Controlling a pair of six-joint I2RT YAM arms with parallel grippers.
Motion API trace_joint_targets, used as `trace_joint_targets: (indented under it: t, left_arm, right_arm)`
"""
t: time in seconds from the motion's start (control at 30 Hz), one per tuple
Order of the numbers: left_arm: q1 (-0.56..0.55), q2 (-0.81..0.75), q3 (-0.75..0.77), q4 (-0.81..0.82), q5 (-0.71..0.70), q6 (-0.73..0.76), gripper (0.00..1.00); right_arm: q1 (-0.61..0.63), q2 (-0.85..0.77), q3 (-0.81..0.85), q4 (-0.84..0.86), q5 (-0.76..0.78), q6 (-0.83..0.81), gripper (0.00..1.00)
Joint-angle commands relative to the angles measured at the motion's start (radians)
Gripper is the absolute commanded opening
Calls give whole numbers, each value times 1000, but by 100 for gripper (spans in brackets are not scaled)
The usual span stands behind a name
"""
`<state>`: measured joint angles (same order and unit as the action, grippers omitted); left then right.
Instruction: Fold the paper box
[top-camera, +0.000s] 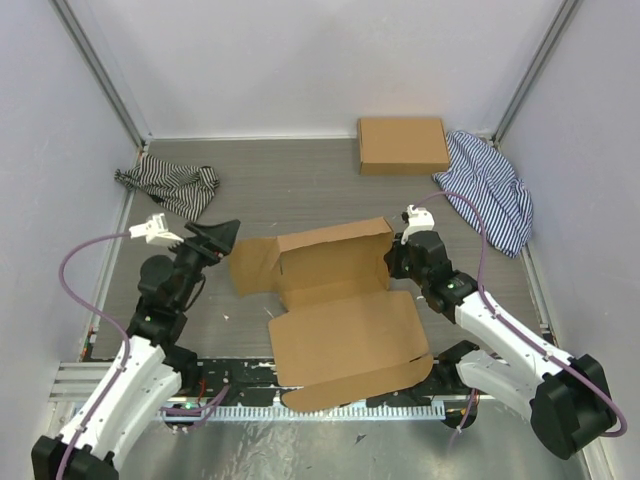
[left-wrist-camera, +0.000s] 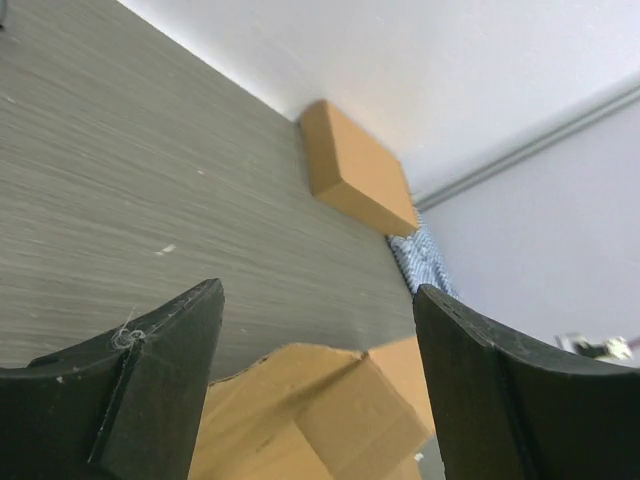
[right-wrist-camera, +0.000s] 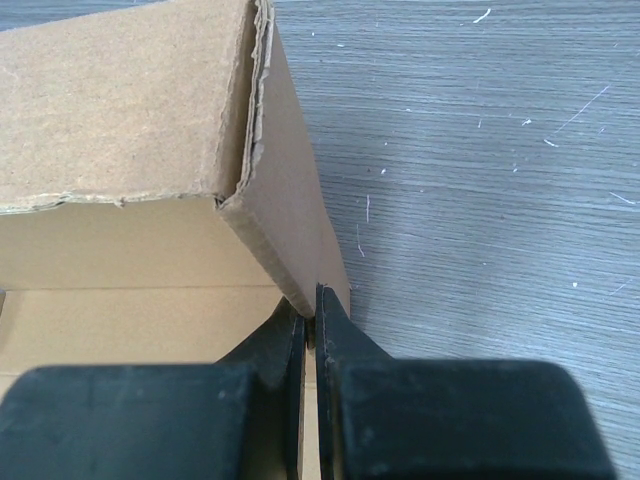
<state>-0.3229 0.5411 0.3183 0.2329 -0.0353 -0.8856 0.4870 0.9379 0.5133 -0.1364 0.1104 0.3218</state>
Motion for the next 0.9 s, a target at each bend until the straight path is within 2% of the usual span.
trace_joint_targets:
  t: [0.0,0.1,0.17,0.27,0.33,0.43,0.53,0.6,0.87]
  left_arm:
    - [20,162,74,-96,-96,135,82]
    - [68,332,81,-73,-91,128,81]
    - [126,382,44,42,-55,89,81]
    - [259,449,13,161,39,20,78]
    - [295,511,36,188,111,-1,76]
    - [297,620,41,293,229,-43,71]
    - [301,687,-14,432,231,-82,71]
    - [303,715,-25,455,237,-86,70]
    - [277,913,14,588,498,-74,62]
  right_arm:
    - [-1,1,6,4,14,32,2]
    - [-4,-9,5,-11,32,33,1]
    - [-4,-27,6,-29,48,27,1]
    - [-7,-54,4,-55,55,18,1]
    - [-8,-66,3,-68,53,16,1]
    - [-8,-71,2,-74,49,14,1]
    - [-8,-64,9,-78,49,12,1]
    - [-8,-57,15,-81,46,10,1]
    - [-10,-40,34,-73,21,12,1]
